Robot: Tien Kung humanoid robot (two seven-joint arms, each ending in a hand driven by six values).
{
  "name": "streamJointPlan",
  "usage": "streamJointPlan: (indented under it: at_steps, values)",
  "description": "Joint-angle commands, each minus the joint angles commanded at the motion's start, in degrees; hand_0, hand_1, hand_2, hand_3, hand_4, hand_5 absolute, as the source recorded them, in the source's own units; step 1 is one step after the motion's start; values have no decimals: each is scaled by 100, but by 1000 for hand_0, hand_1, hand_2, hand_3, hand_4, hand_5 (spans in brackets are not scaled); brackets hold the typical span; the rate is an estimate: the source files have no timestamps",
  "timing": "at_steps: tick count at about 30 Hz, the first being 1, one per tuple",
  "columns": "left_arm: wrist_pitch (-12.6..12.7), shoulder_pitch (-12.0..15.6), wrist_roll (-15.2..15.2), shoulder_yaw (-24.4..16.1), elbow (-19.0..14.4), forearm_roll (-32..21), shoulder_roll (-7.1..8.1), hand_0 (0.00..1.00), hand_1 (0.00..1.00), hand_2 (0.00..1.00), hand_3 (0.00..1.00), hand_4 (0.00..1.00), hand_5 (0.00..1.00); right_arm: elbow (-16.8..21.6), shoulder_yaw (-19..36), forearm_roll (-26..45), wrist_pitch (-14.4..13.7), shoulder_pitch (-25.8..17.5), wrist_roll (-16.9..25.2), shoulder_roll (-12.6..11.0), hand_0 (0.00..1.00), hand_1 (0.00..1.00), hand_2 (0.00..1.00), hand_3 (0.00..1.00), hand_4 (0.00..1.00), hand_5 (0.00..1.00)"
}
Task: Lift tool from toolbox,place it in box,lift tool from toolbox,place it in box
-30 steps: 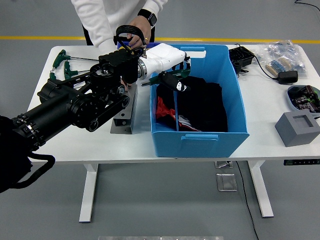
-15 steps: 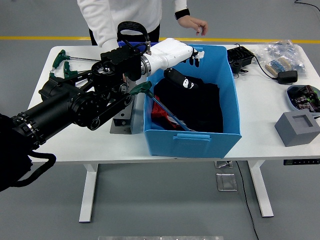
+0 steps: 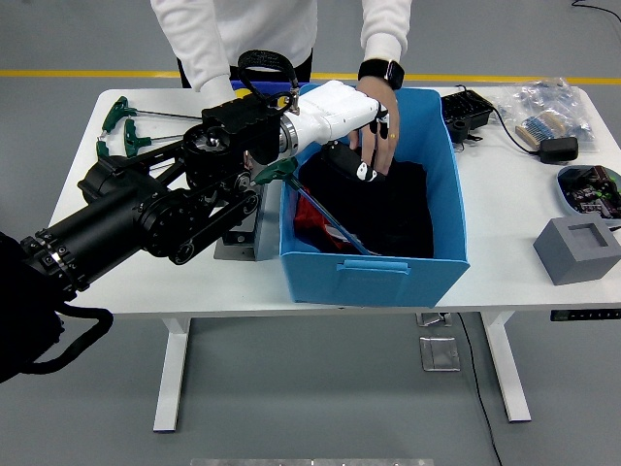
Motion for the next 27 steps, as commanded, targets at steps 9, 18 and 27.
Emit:
streamJointPlan:
  at_steps: [9, 18, 27]
  values:
    - [-294, 328, 161, -459, -415, 333, 528, 435, 592, 655, 661, 913, 581, 0, 299, -209, 8, -131, -45, 38, 627, 610, 689, 535, 795, 578]
    - [-463, 419, 251, -911, -572, 500, 795, 430, 595, 657, 680, 919, 592, 0, 459, -332, 3, -193, -64, 64, 628, 610, 688, 535, 793, 576]
    - [-491, 655, 380, -1499, -485, 717, 922, 422, 588, 656, 680, 921, 598, 0, 458, -292, -13, -204, -53, 76, 627, 611, 689, 535, 792, 575]
